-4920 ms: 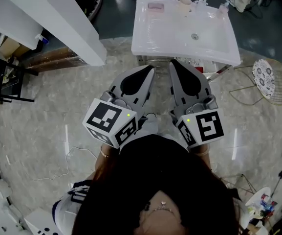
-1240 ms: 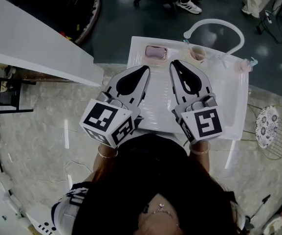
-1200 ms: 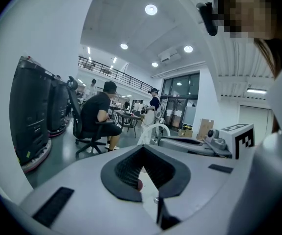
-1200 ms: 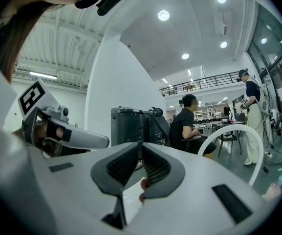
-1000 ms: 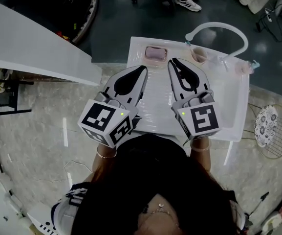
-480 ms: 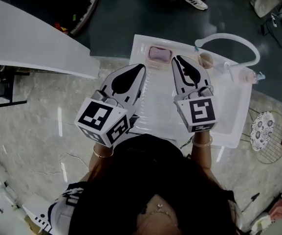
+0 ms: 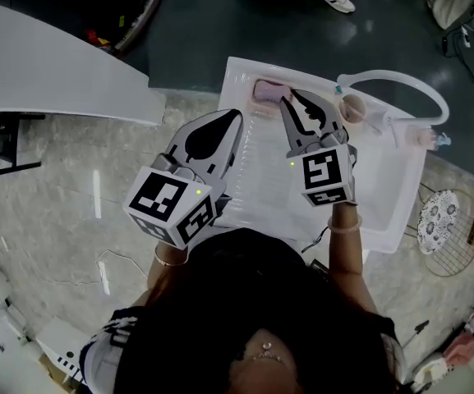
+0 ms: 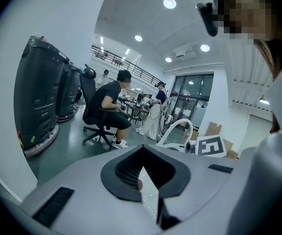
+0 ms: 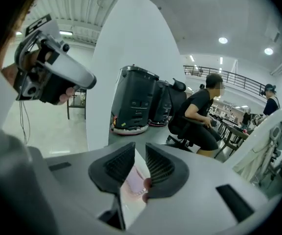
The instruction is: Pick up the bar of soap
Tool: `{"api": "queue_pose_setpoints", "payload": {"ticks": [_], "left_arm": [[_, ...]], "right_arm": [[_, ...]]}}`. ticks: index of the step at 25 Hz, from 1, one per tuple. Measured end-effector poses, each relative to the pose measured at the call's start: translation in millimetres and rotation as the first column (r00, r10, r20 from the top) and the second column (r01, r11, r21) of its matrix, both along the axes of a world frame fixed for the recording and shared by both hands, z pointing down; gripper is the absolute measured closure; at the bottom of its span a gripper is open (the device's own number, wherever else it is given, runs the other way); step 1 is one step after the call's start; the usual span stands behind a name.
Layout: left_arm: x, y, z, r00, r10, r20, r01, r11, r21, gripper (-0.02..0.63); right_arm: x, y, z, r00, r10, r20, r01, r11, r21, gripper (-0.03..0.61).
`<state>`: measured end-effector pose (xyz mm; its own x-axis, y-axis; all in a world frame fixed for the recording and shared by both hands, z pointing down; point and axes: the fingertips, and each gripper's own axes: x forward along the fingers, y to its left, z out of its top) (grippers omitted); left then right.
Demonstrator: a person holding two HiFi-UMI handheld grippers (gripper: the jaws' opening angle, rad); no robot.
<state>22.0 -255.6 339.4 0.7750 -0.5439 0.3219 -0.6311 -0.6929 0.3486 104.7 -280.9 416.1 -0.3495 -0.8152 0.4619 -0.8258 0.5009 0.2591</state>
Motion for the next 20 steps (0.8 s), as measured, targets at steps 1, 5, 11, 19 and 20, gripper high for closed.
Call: {"api": "queue_pose_setpoints", "payload": {"ticks": [1,5,11,19,20], "left_arm": [[-0.7,-1.8,2.0,1.000,-0.002,0.001,0.002,1.000,-0.005,0.614],[-2.6,-9.9,7.7,1.000,-0.006,0.002,0.006,1.000,-0.019,0.614],[-4.7,-18.1,18.3,1.000,-0.010,0.009,0.010,0.999,-0.041,0.614],[-10.6,-25.5,27.3,1.000,-0.021,0.008,0.022,0.998,-0.061,0.614],[-11.2,-26.4,28.6,1.000,-0.023,0.008,0.023,0.998,-0.063,0.614]], "right_arm": [[-0.9,-2.4,6.5,1.000,-0.007,-0.016,0.007,1.000,-0.013,0.526],[-3.8,-12.2,26.0,0.998,-0.028,-0.049,0.025,0.998,-0.064,0.512],[-2.2,-22.3,53.8,0.991,-0.064,-0.117,0.049,0.990,-0.129,0.502],[-4.9,-31.2,90.0,0.970,-0.140,-0.201,0.097,0.973,-0.208,0.480],[-4.6,-32.2,95.1,0.965,-0.152,-0.216,0.104,0.970,-0.218,0.475]]}}
